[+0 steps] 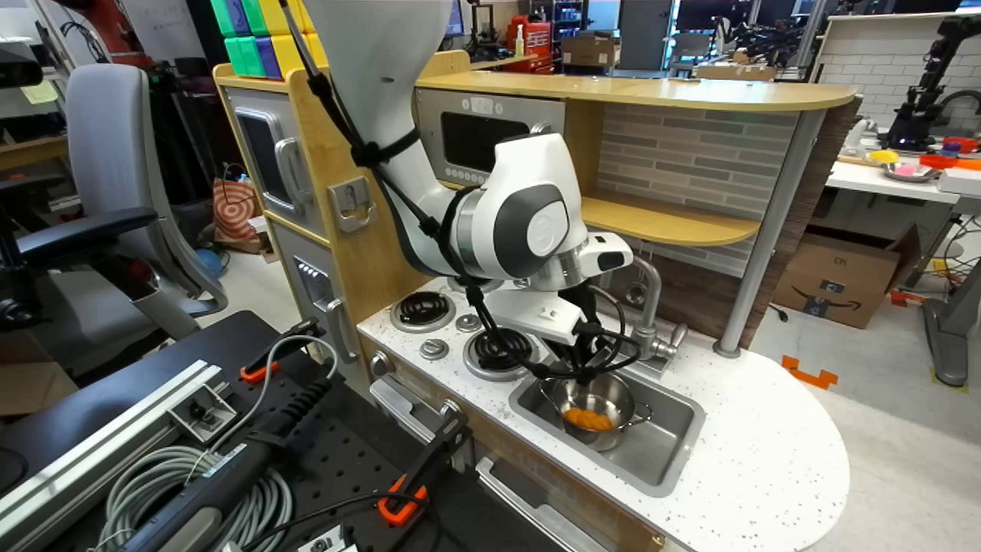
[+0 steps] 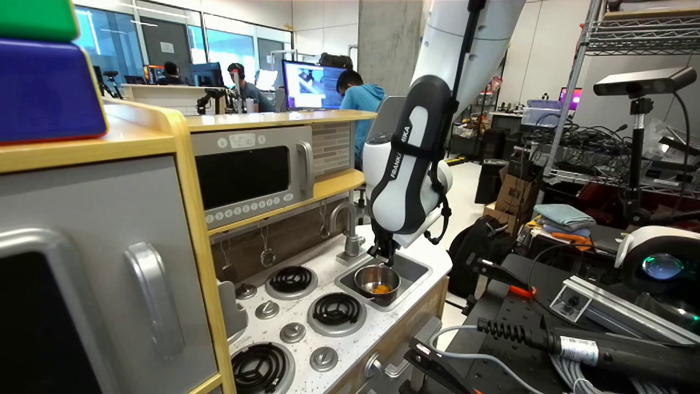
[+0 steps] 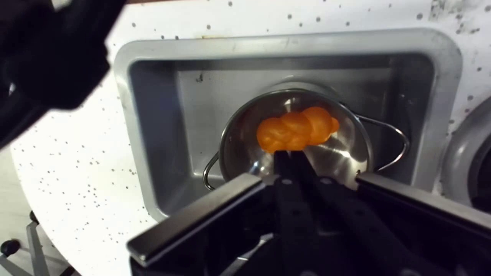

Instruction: Pick up the orange object from the stove and put it in the pot, that is in the sink

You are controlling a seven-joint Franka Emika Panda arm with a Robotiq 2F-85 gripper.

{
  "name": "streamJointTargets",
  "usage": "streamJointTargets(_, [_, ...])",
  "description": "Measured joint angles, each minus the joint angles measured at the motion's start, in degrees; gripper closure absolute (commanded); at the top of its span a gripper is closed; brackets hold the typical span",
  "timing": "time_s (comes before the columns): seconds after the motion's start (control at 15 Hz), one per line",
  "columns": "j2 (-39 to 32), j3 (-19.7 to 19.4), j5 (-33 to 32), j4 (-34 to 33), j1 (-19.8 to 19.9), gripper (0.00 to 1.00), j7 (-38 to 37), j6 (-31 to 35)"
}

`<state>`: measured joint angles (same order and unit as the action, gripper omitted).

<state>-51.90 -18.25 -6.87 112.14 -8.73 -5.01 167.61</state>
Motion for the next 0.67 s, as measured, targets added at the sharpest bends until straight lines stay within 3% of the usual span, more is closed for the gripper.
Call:
streamJointTargets(0.07, [1.68,0.04,-0.73,1.86,0.21,1.00,1.32,0.00])
streamJointTargets(0.13, [3.43,0.24,-1.26,3.71,0.56,0.80,2.84,0.00])
streamJointTargets(0.67, [14.22,5.63,-2.20,12.72,6.72,0.22,10.89,-3.71])
